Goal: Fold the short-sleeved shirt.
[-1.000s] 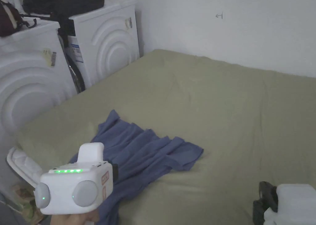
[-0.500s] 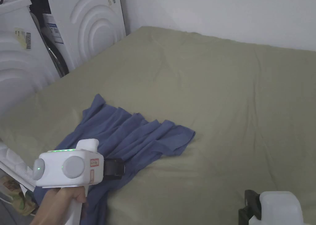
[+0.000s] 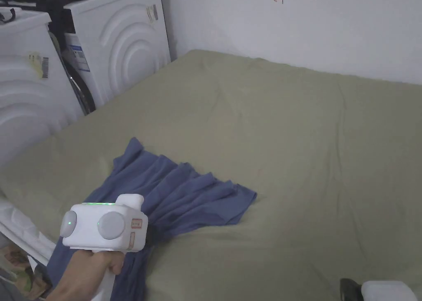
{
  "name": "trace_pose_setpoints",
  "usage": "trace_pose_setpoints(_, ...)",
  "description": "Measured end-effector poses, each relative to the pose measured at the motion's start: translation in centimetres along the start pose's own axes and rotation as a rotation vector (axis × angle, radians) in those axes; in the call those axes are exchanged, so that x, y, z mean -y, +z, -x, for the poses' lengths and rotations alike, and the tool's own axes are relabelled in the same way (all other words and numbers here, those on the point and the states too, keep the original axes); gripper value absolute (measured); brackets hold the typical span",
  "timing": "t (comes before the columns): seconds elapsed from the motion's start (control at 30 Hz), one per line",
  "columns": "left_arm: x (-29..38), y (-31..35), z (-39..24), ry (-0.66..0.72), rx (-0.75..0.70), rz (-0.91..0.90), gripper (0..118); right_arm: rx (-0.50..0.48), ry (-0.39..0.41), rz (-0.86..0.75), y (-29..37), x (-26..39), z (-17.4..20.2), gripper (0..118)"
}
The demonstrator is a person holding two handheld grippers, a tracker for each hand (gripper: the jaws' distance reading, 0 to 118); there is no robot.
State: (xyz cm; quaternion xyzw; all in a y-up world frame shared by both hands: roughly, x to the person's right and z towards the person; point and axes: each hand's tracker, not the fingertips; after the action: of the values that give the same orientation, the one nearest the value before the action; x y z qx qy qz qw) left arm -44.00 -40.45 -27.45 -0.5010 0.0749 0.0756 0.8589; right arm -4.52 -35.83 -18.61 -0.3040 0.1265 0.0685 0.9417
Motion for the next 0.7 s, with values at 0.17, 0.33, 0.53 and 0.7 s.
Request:
trace_pose_setpoints(0.17, 0.0, 2.5, -2.2, 0.030, 0.102, -0.031, 5, 0.034, -0.026, -0.029, 2.9, 0.3, -1.6, 0)
trace_pose_setpoints(0.33, -2.8, 1.7, -6.4, 0.025, 0.211, -0.064, 5, 0.113, -0.087, -0.044, 6.0, 1.5, -4.5, 0)
trace_pose_setpoints(0.53, -4.7, 3.4, -19.8, -0.097, 0.349, -0.115, 5, 0.237, -0.155, -0.047, 9.2, 3.5, -9.3, 0)
trace_pose_setpoints(0.7, -5.4, 5.0, -32.0, -0.239, 0.494, -0.112, 5, 0.334, -0.209, -0.043, 9.8, 4.0, -13.4, 0)
